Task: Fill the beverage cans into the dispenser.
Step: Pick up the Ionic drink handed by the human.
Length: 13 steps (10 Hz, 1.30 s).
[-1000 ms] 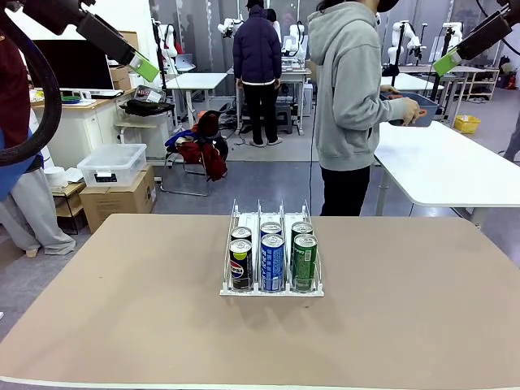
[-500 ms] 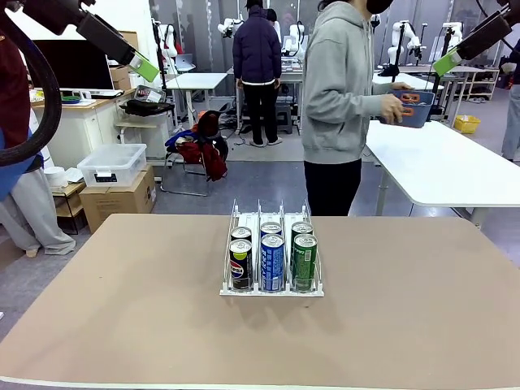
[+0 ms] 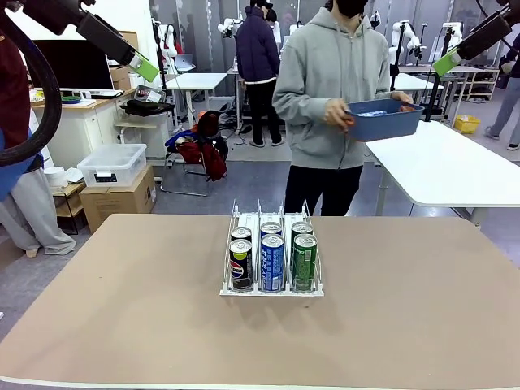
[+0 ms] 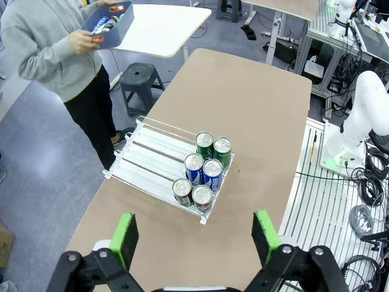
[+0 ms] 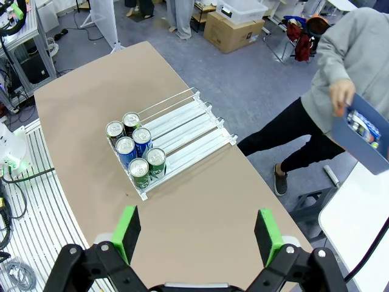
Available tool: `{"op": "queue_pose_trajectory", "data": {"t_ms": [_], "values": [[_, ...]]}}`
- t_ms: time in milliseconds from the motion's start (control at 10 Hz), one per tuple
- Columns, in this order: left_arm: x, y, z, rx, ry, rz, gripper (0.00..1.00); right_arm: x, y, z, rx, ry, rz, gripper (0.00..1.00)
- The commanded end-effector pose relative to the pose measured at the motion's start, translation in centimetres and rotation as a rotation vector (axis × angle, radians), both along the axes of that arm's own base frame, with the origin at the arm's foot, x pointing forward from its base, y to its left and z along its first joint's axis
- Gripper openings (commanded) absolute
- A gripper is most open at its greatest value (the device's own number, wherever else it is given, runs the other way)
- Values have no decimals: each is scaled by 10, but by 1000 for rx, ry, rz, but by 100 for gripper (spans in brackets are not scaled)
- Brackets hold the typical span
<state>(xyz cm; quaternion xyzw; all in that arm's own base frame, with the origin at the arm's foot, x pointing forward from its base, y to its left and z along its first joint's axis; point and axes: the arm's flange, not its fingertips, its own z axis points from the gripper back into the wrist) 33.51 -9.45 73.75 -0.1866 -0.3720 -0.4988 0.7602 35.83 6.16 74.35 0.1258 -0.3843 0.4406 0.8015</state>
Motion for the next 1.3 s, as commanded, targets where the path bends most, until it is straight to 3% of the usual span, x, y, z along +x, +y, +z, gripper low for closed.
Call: {"op": "queue_pose_trajectory", "data": {"t_ms": [0, 1200], "values": [[-1, 0, 1, 5, -4, 1, 100, 0, 0, 0, -8, -2, -1, 100], [-1, 0, 1, 5, -4, 1, 100, 0, 0, 0, -8, -2, -1, 100]]}}
